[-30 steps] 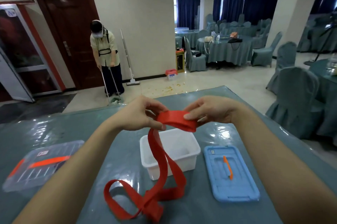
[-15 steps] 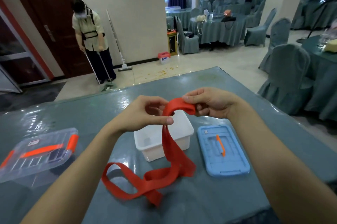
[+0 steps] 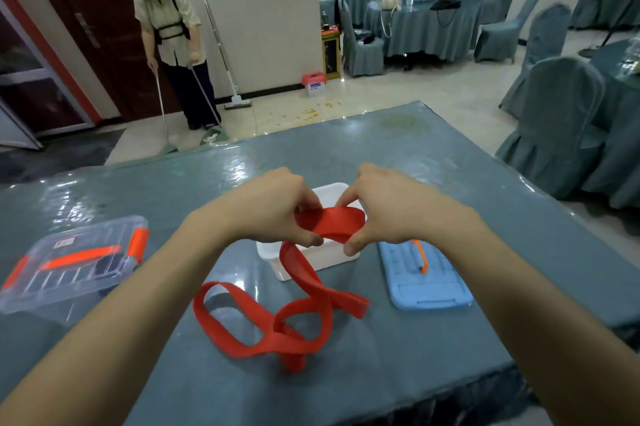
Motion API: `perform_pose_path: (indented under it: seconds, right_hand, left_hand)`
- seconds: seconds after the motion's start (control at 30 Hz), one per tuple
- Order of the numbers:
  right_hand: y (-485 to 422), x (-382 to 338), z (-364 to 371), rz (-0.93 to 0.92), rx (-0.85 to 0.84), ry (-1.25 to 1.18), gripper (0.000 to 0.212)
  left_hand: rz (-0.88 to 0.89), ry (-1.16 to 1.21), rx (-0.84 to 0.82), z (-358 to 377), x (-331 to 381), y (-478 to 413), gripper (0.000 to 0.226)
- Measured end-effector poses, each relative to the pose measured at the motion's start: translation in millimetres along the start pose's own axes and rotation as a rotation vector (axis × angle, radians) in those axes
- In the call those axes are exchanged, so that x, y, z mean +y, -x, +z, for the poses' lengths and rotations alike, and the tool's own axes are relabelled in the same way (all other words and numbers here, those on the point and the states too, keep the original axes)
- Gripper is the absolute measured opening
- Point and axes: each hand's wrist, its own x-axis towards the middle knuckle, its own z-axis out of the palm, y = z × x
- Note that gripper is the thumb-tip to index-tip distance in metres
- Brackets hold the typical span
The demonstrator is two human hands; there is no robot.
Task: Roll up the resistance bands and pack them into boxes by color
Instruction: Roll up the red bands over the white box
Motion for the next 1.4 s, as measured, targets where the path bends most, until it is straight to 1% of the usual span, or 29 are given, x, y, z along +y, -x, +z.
perform_pose_path:
  seconds: [0.07, 0.13, 0.17, 0.2, 0.27, 0.33, 0.43, 0.57, 0.67, 0.77, 0.93, 1.0, 1.13, 1.23, 1.3, 1.4]
  right_hand:
    - [-2.0, -4.1, 4.3, -0.001, 0.026, 0.049, 0.072]
    - [-4.5, -4.3, 6.2, -0.012, 0.028, -0.011, 0.075]
    - [-5.2, -2.9, 7.2, -0.014, 0.013, -0.061, 0.072]
    - [-5.4, -0.9, 8.4, -0.025, -0.012, -0.109, 0.062]
    - [-4.3, 4.2, 14.0, -0.064, -0.07, -0.25, 0.04]
    - [-0.9, 8.8, 23.5, -0.073, -0.052, -0.47, 0.034]
    - [3.9, 13.1, 37.1, -0.05, 0.076, -0.766, 0.035]
    - [5.6, 15.6, 46.7, -0.082, 0.264, -1.043, 0.035]
    - [3.7, 14.5, 49.2, -0.097, 0.343, -1.245, 0.04]
    - [2.1, 10.6, 52.5, -0.079, 0.364, -1.37, 0.039]
    - [-0.8, 1.6, 56.8, -0.054, 0.353, -1.505, 0.045]
    - [-1.4, -1.1, 56.3, -0.049, 0.355, -1.567, 0.045]
    - [-1.7, -7.4, 57.8, -0.09, 0.298, -1.736, 0.036]
    - [-2.2, -10.0, 63.9, -0.078, 0.316, -1.847, 0.033]
    - [-2.3, -9.4, 67.3, -0.072, 0.335, -1.901, 0.032]
    - [-3.3, -9.4, 74.1, -0.084, 0.345, -1.926, 0.034]
  left_hand:
    - [-0.003, -0.116, -0.022, -2.9, 4.2, -2.6, 0.037]
    - [-0.004, -0.189, -0.034, -4.2, 7.5, -4.0, 0.039]
    - [-0.001, -0.197, -0.034, -4.5, 8.8, -3.6, 0.039]
    - [0.009, -0.181, -0.024, -4.8, 9.4, -2.5, 0.037]
    - [0.038, -0.086, 0.008, -6.6, 8.0, 0.9, 0.031]
    - [0.054, 0.036, 0.041, -9.4, 4.9, 4.3, 0.029]
    - [0.068, 0.251, 0.106, -7.9, -0.8, 9.1, 0.03]
    - [0.07, 0.528, 0.195, 2.7, -9.8, 12.8, 0.036]
    - [0.076, 0.675, 0.288, 12.8, -15.6, 14.0, 0.043]
    - [0.095, 0.736, 0.335, 20.0, -18.8, 15.4, 0.046]
    - [0.125, 0.718, 0.359, 22.4, -23.3, 15.9, 0.048]
    - [0.122, 0.745, 0.362, 22.0, -24.2, 15.5, 0.048]
    - [0.104, 0.984, 0.354, 25.8, -22.9, 12.7, 0.048]
    - [0.113, 1.13, 0.339, 34.6, -21.0, 10.8, 0.053]
    - [0.1, 1.177, 0.336, 40.9, -21.4, 9.9, 0.054]
    - [0.046, 1.204, 0.363, 47.6, -21.3, 8.7, 0.049]
